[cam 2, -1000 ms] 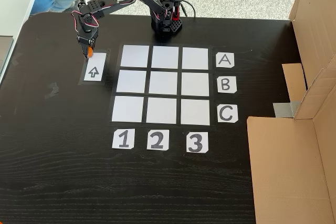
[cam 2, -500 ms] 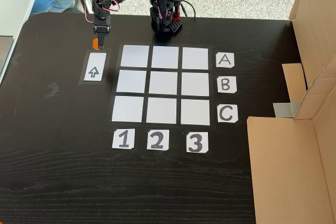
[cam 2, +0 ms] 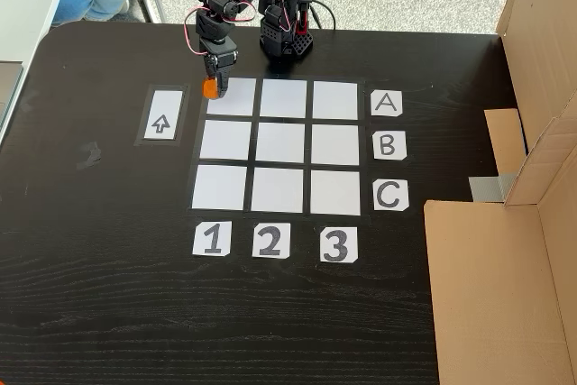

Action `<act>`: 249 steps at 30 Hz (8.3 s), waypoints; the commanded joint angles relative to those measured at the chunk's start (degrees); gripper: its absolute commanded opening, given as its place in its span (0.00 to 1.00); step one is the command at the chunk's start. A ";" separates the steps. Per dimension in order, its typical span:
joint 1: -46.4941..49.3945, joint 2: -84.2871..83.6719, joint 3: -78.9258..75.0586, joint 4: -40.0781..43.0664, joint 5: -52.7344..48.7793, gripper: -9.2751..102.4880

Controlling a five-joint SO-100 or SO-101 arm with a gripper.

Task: Pick up the round, orange token and place it in the grid on square A3.

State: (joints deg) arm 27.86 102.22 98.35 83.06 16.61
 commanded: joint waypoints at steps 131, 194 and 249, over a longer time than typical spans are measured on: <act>57.04 74.09 52.73 -40.78 58.89 0.09; 67.59 88.51 76.73 -43.24 68.38 0.09; 67.59 88.51 76.73 -43.24 68.38 0.09</act>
State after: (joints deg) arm 95.62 190.28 174.99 40.69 84.64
